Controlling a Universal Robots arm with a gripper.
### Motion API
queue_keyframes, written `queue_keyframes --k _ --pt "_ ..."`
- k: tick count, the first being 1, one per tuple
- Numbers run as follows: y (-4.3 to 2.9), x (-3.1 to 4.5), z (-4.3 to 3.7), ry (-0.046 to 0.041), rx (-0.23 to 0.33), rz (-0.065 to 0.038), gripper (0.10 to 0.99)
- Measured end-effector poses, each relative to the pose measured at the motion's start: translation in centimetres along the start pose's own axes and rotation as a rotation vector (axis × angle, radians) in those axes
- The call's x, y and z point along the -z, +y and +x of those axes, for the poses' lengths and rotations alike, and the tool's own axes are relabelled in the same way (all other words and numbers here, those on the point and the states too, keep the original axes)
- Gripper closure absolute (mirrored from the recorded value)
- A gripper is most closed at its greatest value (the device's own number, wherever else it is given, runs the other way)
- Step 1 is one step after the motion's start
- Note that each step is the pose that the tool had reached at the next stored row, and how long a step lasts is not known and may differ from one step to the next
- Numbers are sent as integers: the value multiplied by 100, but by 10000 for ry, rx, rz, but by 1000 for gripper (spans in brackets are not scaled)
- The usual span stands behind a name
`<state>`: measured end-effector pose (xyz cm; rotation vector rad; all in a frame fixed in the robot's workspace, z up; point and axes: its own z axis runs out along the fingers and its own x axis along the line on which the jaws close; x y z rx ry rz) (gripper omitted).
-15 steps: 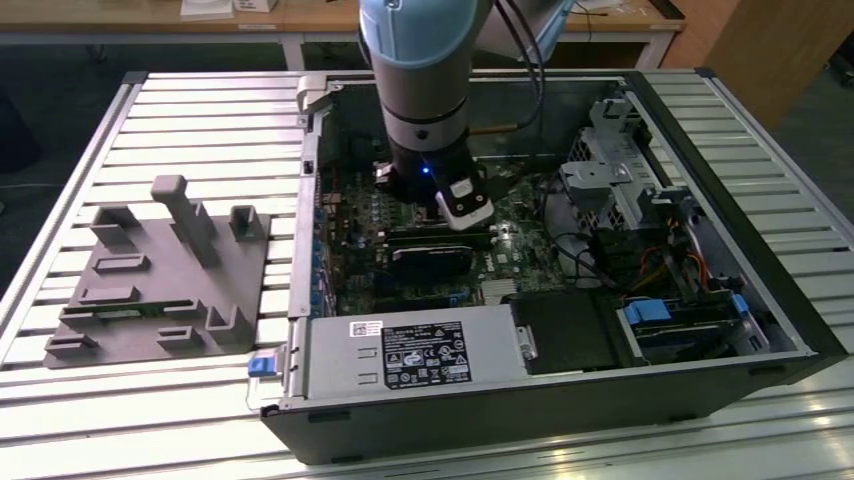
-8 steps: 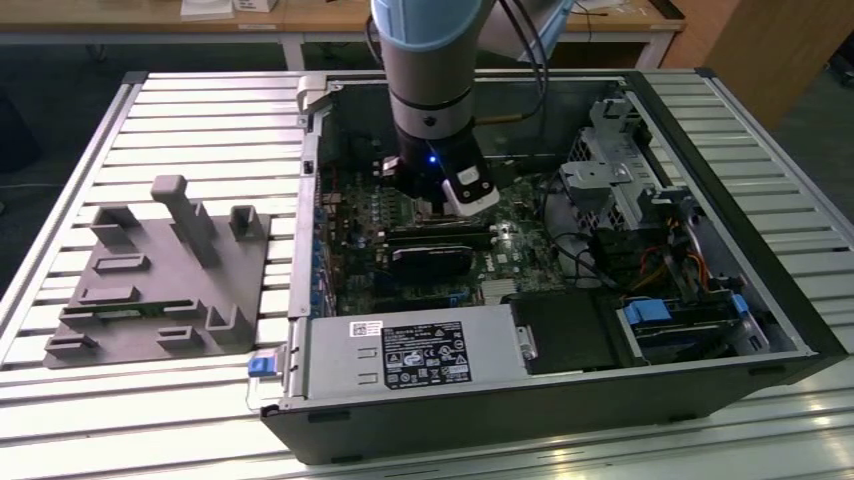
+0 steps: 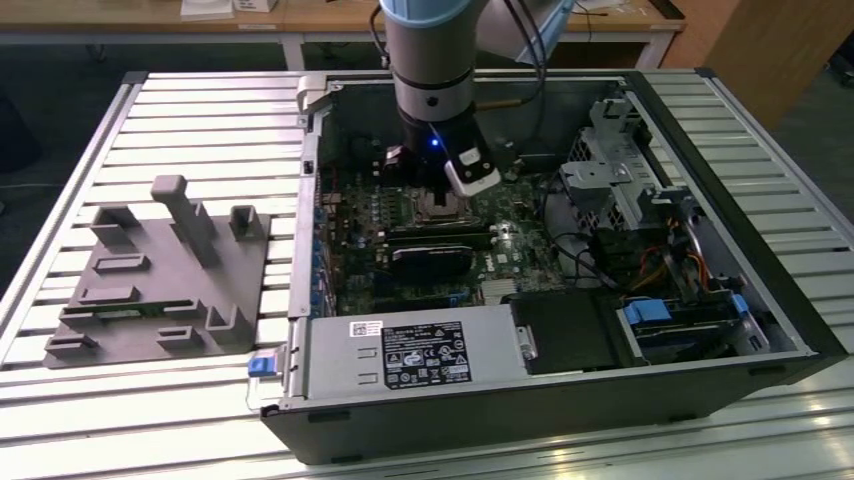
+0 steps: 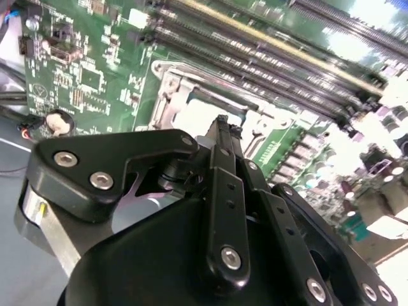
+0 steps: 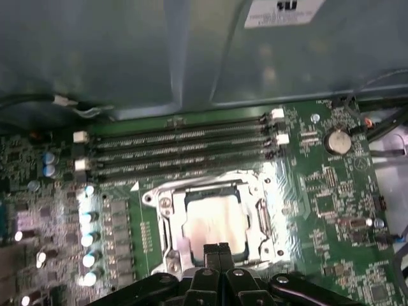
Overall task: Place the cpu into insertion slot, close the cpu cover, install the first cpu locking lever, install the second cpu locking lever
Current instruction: 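Install the second cpu locking lever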
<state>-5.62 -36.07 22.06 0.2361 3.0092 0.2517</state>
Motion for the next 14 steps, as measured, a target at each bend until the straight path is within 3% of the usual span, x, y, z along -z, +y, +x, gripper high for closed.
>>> queue_keyframes --k 2,6,14 --pt "54 -10 -12 -12 11 88 980" --pt "108 -28 -92 -17 17 135 980" --pt "112 -31 -109 -16 17 137 980"
